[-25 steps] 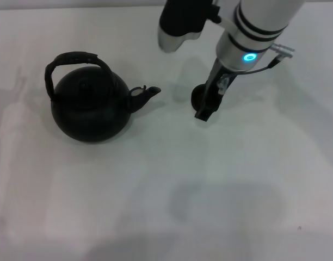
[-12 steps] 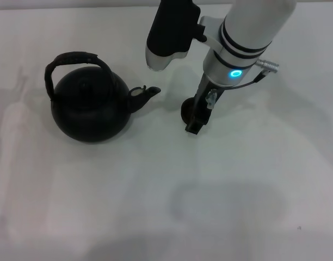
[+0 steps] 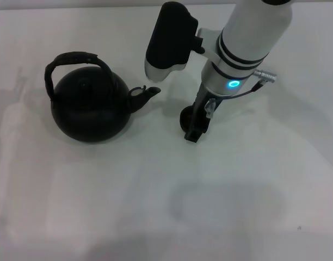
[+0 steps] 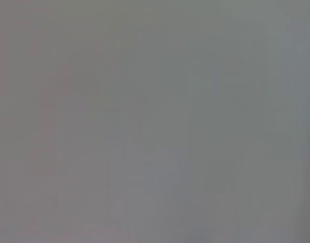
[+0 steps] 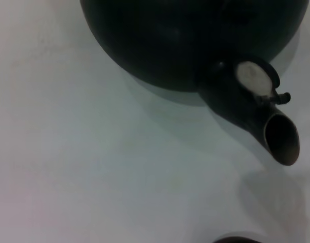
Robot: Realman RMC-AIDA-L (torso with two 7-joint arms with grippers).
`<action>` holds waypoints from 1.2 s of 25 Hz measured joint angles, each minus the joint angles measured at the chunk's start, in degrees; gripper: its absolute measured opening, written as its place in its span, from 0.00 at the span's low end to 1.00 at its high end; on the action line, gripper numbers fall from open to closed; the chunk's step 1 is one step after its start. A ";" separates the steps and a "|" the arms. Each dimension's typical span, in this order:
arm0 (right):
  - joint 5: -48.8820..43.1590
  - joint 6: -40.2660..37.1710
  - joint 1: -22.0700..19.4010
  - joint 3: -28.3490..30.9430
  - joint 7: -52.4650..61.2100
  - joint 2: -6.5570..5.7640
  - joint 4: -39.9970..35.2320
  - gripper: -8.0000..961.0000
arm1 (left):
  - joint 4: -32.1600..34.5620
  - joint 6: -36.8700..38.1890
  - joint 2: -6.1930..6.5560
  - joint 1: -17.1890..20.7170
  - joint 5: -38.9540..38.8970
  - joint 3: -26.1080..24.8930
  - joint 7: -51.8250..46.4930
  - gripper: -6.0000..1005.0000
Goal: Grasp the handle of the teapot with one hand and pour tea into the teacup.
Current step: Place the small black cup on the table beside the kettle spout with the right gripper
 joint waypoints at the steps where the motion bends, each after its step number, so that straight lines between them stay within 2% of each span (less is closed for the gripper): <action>1: 0.00 0.01 -0.02 -0.17 0.03 0.00 0.00 0.77 | 0.00 0.00 0.00 0.00 0.00 0.00 -0.02 0.87; 30: 0.13 -0.53 -0.20 -0.52 0.93 0.00 -0.04 0.78 | 0.00 0.23 0.09 0.14 -0.33 -0.44 0.00 0.87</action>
